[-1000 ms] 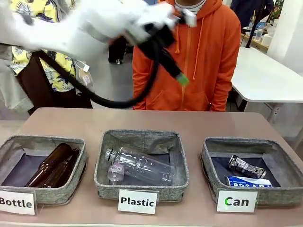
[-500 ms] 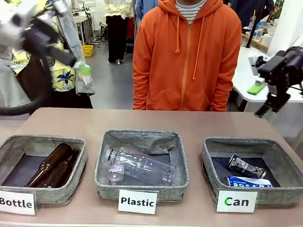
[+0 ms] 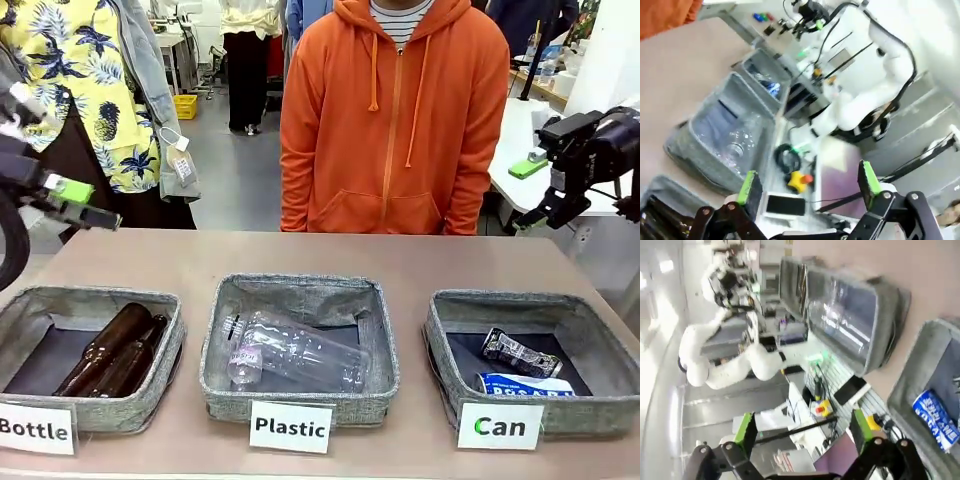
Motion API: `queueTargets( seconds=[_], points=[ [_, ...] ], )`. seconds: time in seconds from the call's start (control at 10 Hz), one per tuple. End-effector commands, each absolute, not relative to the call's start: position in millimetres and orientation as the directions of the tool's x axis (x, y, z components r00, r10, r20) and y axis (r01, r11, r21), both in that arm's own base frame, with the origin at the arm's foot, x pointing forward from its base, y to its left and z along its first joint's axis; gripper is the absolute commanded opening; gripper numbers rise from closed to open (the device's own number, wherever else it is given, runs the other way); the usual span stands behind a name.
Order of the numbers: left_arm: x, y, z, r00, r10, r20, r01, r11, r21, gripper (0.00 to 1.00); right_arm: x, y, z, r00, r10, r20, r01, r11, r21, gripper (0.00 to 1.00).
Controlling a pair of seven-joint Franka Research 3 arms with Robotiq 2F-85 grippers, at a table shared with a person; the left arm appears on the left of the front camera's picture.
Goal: Sort the can waste into the basket.
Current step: Pick up the can waste from the table and place it in the right Fabric basket.
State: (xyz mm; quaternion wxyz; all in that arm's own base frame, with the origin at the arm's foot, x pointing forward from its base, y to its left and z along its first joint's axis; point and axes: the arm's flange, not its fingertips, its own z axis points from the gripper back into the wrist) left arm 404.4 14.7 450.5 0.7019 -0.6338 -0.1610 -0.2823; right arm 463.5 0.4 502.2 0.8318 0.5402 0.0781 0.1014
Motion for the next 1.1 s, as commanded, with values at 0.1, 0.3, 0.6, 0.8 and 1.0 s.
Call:
queueTargets(
  seconds=[0.1,0.3,0.6,0.8,1.0],
  points=[
    [404,15,450,0.789,-0.192,0.584,0.600,0.037,-0.799,1.00,458,8,505,0.947,0.318,-0.044,-0.096,0.412,0.906,1.00],
    [404,15,450,0.789,-0.192,0.584,0.600,0.037,-0.799,1.00,458,8,505,0.947,0.318,-0.044,-0.096,0.412,0.906,1.00],
    [404,15,450,0.789,-0.192,0.584,0.600,0.037,-0.799,1.00,458,8,505,0.947,0.318,-0.044,-0.096,0.412,0.906,1.00],
    [404,15,450,0.789,-0.192,0.584,0.600,0.037,-0.799,1.00,458,8,505,0.947,0.318,-0.044,-0.096,0.412,0.906,1.00],
    [404,15,450,0.789,-0.192,0.584,0.600,0.037,-0.799,1.00,458,8,505,0.947,0.318,-0.044,-0.096,0.412,0.906,1.00]
  ],
)
